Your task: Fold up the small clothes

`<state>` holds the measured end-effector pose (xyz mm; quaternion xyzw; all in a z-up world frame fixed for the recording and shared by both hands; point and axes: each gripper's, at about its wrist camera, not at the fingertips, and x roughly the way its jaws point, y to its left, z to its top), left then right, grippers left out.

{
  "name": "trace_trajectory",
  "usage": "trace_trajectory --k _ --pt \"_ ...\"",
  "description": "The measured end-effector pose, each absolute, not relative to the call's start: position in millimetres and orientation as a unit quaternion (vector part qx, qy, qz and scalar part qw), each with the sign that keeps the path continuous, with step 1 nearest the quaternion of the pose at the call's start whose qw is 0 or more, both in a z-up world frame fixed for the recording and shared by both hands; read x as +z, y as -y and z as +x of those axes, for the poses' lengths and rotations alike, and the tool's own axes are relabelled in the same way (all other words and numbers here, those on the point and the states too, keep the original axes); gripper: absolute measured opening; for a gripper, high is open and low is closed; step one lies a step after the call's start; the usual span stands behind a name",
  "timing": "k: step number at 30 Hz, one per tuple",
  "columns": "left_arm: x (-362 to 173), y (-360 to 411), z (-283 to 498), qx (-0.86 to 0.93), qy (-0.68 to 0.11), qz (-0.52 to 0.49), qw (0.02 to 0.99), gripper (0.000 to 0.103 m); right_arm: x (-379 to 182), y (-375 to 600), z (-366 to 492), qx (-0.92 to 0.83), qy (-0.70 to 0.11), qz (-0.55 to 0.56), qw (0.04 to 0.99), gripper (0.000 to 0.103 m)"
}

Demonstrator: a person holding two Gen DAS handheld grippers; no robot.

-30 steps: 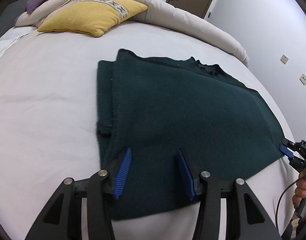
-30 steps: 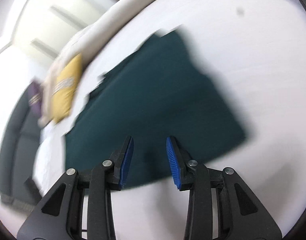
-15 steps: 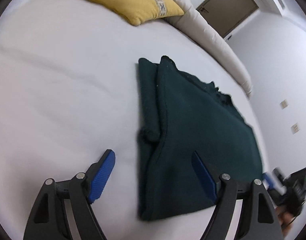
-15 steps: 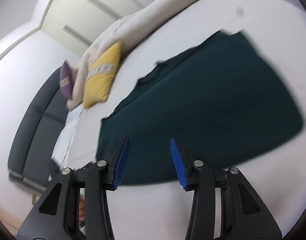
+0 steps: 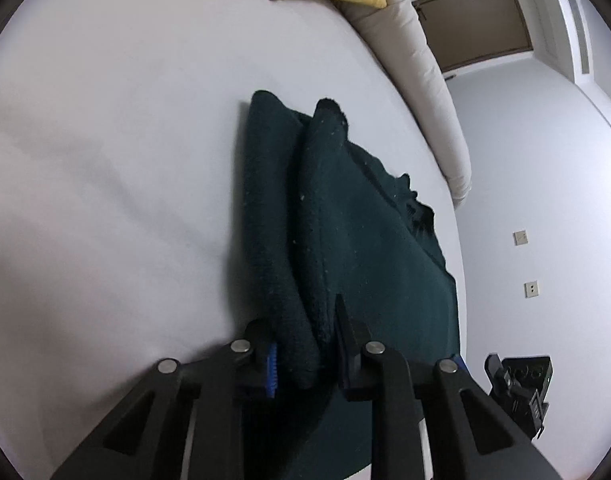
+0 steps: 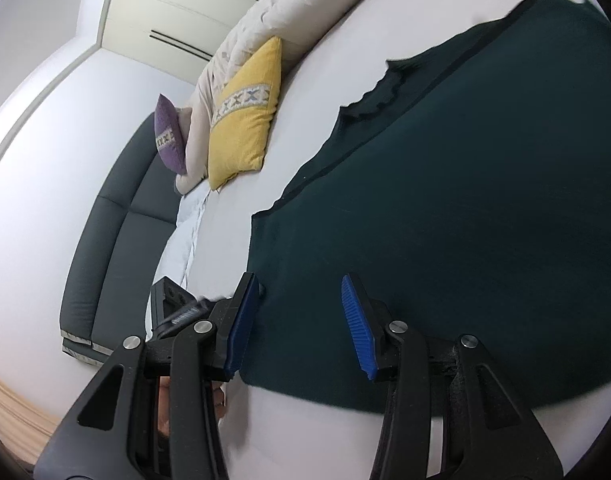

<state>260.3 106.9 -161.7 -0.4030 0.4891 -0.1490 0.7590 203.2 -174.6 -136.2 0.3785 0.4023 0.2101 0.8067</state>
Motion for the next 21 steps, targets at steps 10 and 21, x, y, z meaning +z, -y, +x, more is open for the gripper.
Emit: trace_trajectory --k 10,21 --pt "-127 -84 264 -0.118 -0.485 -0.263 0.826 0.020 -179 132 271 0.191 -0.470 0.323 0.799 0.037" --pt "-52 22 287 -0.161 -0.472 -0.177 0.849 0.018 -162 224 259 0.193 -0.411 0.417 0.787 0.039"
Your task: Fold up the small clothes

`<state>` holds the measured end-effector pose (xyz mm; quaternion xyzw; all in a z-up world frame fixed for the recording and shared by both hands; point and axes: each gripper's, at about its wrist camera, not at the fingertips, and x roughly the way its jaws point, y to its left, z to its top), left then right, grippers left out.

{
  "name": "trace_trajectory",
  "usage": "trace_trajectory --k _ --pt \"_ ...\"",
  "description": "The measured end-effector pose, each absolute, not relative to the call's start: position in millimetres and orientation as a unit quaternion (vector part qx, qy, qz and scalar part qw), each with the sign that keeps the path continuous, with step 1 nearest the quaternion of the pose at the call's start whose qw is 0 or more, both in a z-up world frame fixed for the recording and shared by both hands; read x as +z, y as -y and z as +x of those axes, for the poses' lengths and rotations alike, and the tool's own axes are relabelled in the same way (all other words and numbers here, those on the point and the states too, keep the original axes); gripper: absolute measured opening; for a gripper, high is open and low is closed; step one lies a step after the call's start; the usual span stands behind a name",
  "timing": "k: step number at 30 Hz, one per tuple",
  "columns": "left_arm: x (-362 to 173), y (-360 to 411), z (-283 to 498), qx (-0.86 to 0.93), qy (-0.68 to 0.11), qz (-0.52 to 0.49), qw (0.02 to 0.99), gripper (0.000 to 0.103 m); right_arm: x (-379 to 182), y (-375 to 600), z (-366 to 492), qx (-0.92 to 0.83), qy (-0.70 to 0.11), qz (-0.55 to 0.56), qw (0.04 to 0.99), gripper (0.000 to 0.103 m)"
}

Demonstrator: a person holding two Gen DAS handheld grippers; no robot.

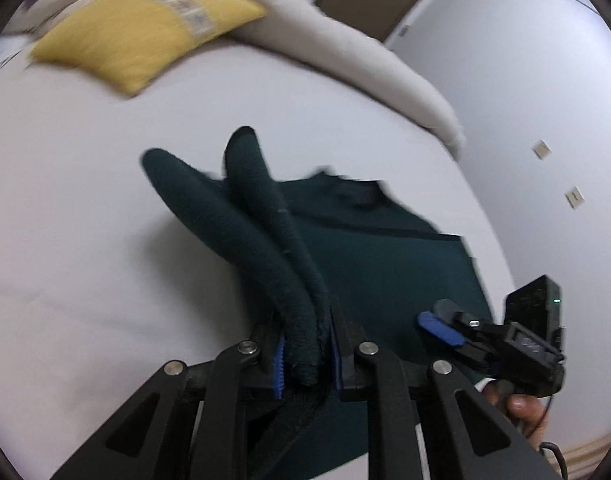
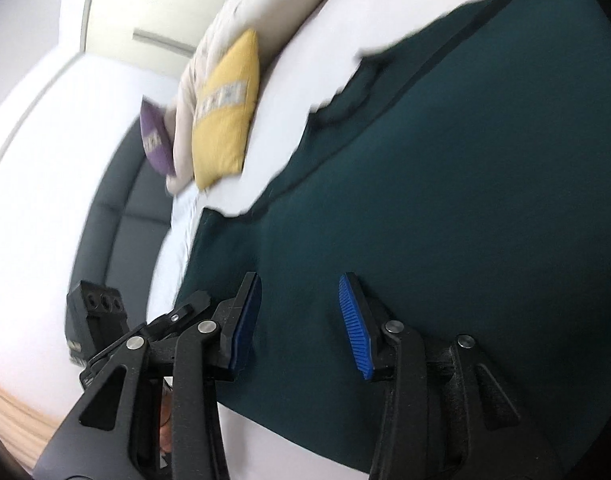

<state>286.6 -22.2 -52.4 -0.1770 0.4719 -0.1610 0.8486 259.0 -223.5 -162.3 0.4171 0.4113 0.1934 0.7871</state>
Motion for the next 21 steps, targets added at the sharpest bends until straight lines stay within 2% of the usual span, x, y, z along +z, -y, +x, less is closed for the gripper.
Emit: trace_trajectory --k 6,9,13,17,21 --pt "-63 127 307 -0.212 -0.479 -0.171 0.834 0.019 -159 300 247 0.158 -0.389 0.457 0.784 0.040" --pt "-92 160 315 -0.222 -0.513 -0.189 0.808 0.024 -168 323 245 0.144 -0.390 0.469 0.779 0.039" --pt "-72 164 297 -0.276 -0.495 -0.241 0.788 0.037 -176 330 246 0.155 -0.390 0.475 0.774 0.038" --pt "-22 147 276 -0.306 -0.438 -0.234 0.812 0.040 -173 317 255 0.153 -0.397 0.471 0.773 0.042" --pt "-17 112 264 -0.276 -0.420 -0.215 0.838 0.040 -162 294 264 0.146 -0.424 0.441 0.777 0.046"
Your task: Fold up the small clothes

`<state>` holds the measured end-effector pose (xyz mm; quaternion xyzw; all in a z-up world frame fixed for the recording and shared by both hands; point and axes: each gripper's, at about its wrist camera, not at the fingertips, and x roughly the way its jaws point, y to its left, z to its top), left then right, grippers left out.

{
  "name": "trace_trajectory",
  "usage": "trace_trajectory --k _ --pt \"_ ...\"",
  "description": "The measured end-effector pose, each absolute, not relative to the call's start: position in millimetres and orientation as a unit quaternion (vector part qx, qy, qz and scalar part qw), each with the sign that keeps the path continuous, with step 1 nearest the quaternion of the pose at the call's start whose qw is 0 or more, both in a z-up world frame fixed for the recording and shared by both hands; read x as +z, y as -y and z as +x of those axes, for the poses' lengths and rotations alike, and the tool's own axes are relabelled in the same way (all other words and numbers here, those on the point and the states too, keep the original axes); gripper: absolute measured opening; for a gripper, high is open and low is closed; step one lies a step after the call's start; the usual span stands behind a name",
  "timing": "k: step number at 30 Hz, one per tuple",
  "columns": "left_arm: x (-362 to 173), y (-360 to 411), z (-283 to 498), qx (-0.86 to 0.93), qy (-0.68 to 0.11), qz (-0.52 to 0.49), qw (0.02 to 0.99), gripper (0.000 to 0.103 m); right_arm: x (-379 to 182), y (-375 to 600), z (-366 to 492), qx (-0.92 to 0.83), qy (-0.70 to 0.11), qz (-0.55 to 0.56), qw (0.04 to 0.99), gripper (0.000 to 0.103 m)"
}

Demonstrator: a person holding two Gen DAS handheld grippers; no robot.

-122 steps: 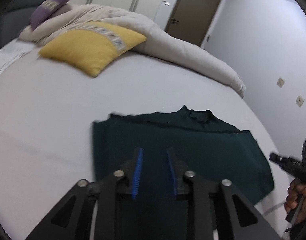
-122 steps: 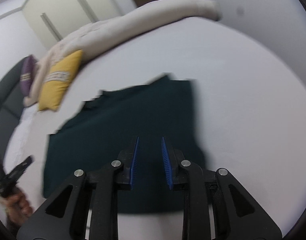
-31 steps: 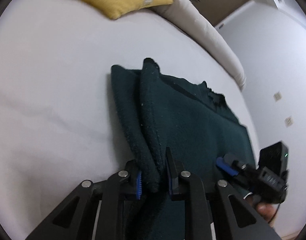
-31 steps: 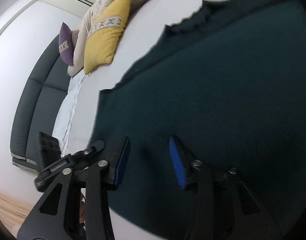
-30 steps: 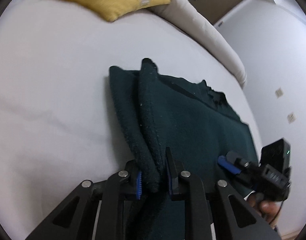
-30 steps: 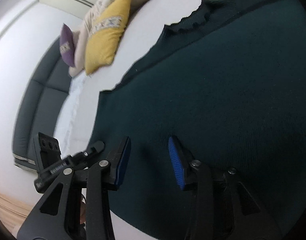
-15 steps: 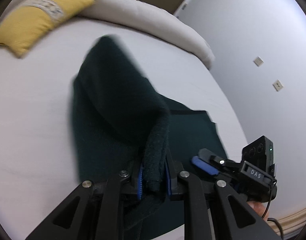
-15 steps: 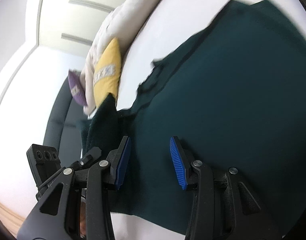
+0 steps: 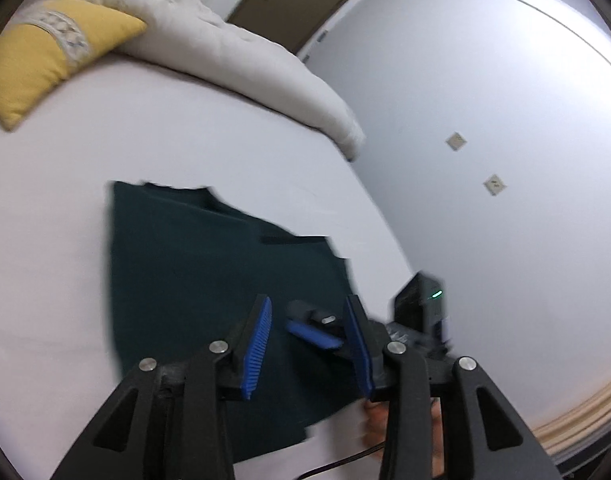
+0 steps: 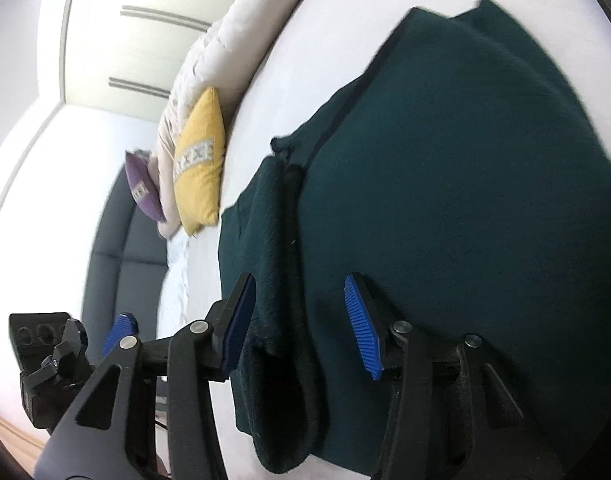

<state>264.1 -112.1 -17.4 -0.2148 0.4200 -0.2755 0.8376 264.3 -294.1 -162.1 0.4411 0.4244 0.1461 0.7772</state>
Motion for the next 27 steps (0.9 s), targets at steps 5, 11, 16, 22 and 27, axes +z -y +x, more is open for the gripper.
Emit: trace_trajectory --k 5,11,16,22,27 --pt "-65 66 250 -0.225 -0.444 -0.234 0.835 0.040 -155 277 277 0.139 -0.461 0.410 0.775 0.046" --pt "-104 45 262 -0.194 -0.451 -0.249 0.835 0.042 -151 235 300 0.143 -0.506 0.337 0.781 0.047" --pt "-117 47 267 -0.183 -0.456 -0.258 0.832 0.057 -152 240 302 0.134 -0.511 0.318 0.787 0.014" --pt "-108 60 273 -0.193 -0.450 -0.232 0.841 0.069 -128 264 284 0.129 -0.487 0.296 0.812 0.010" --pt "-96 83 275 -0.205 -0.444 -0.200 0.849 0.070 -102 292 272 0.122 -0.471 0.282 0.827 0.010"
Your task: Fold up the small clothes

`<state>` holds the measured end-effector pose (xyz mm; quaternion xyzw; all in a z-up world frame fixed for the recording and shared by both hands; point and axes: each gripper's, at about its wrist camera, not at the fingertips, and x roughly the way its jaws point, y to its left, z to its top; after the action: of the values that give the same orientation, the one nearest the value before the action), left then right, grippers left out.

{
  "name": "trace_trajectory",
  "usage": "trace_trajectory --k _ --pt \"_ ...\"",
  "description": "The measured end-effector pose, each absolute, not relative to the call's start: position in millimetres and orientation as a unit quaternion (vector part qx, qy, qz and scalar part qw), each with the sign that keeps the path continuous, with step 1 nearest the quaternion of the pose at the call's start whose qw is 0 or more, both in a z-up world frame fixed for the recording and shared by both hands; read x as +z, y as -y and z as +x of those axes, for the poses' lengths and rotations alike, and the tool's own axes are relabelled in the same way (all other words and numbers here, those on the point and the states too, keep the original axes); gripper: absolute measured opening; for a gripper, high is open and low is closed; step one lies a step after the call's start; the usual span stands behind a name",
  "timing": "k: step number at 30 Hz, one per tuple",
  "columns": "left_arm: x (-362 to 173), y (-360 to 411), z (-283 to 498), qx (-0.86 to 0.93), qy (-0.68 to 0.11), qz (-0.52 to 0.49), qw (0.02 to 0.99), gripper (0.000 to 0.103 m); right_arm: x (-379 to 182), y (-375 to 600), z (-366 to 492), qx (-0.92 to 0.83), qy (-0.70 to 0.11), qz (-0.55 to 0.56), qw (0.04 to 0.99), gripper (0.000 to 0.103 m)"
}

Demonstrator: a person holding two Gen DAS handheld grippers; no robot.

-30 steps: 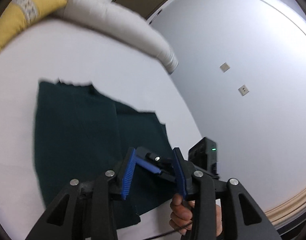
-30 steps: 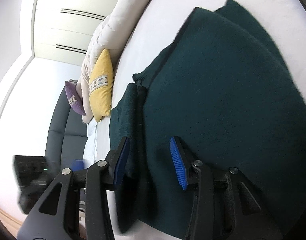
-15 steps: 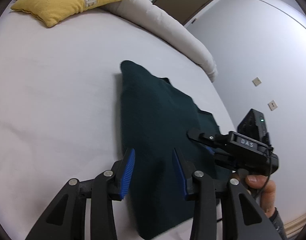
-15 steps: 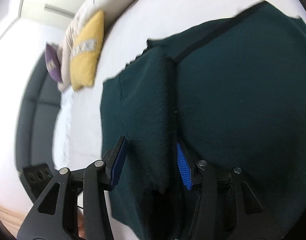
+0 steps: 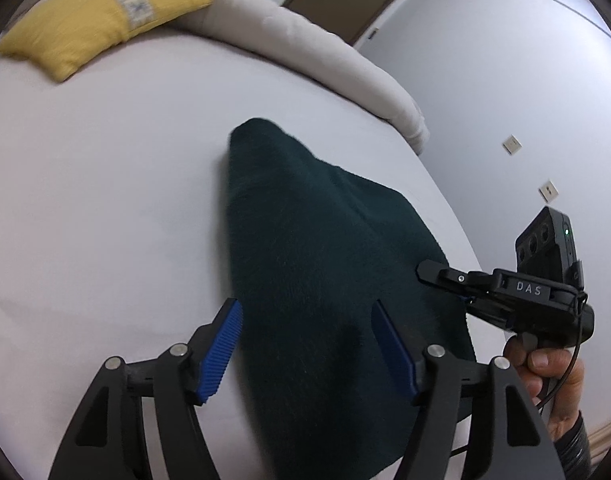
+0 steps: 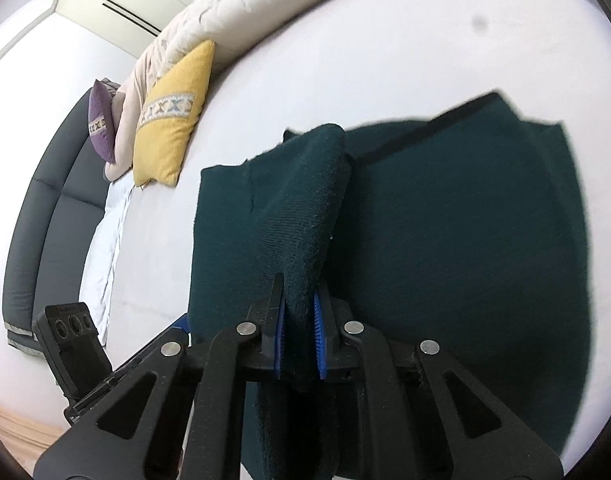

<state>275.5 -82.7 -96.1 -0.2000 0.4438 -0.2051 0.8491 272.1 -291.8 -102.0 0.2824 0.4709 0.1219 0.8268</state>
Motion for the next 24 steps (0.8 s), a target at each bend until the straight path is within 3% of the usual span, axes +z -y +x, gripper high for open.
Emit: trace_trajectory --k 12,17,24 --pt "-77 147 287 -0.220 -0.430 -0.121 0.867 0.070 -84 420 236 0.060 -0.455 0.297 0.837 0.010" --pt "-82 178 297 -0.216 -0.430 -0.083 0.873 0.070 -114 445 242 0.046 -0.482 0.297 0.823 0.010" --pt "-109 187 304 -0.200 -0.439 -0.037 0.875 0.074 -146 472 222 0.052 -0.444 0.353 0.822 0.009"
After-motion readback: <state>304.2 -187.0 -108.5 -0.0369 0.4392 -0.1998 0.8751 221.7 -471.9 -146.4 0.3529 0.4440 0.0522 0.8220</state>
